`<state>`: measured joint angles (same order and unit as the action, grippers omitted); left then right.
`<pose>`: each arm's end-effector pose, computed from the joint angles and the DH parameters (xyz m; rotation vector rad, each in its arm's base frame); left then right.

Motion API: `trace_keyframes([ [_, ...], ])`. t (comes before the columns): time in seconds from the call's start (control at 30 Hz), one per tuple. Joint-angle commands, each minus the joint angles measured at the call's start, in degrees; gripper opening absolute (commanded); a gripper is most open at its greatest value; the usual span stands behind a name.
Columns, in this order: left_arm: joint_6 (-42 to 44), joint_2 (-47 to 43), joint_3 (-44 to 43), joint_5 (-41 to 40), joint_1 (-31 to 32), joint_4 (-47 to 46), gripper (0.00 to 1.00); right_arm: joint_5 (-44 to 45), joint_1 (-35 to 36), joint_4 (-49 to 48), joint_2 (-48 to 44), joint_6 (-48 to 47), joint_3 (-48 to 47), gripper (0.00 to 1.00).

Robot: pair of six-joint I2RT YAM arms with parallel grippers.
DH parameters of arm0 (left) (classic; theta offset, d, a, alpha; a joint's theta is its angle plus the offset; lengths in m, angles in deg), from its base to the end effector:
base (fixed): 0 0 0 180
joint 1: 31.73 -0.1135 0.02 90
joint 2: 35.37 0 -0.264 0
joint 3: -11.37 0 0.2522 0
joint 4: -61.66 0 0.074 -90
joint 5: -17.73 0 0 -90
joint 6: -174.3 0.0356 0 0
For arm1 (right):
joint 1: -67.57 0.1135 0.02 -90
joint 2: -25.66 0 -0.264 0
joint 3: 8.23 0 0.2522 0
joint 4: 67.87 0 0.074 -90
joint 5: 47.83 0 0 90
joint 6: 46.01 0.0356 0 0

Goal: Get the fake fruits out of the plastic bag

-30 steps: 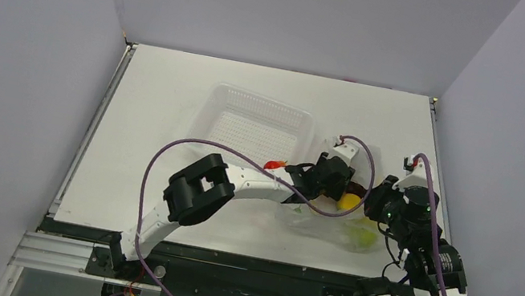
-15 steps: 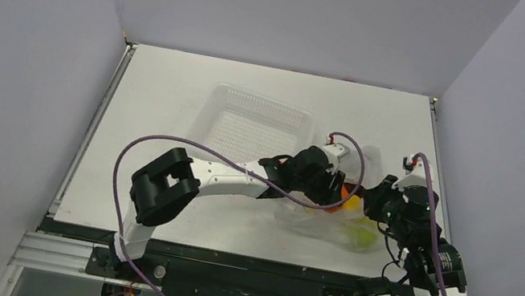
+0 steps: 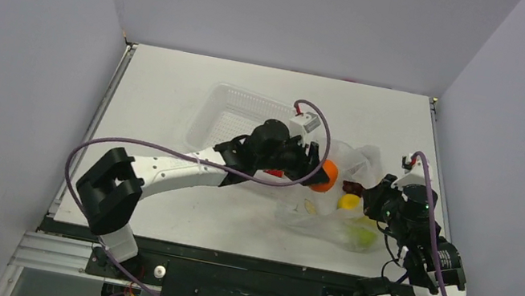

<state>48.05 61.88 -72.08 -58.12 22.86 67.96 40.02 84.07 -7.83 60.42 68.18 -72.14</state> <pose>0.2248 -0.3312 0.2779 0.5220 2.0738 -1.2462 0.1122 0.0346 0.3306 0.1210 2.1407 0.4604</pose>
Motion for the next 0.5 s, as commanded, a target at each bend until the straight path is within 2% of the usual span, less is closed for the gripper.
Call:
trace_keyframes([
  [0.0,-1.1,-7.1,2.1,1.5,-2.7,-4.5,0.08,1.4,0.1,-2.7,0.7,-1.1,-1.3,0.0],
  [0.33,3.3,-15.9,6.8,-3.2,-12.0,4.9,0.06,1.5,0.1,-3.0,1.6,-1.2,-1.1,0.0],
  [0.47,7.1,-15.9,5.6,-8.8,-14.7,14.6,0.07,1.7,0.0,-3.2,1.8,-1.5,-1.3,0.0],
])
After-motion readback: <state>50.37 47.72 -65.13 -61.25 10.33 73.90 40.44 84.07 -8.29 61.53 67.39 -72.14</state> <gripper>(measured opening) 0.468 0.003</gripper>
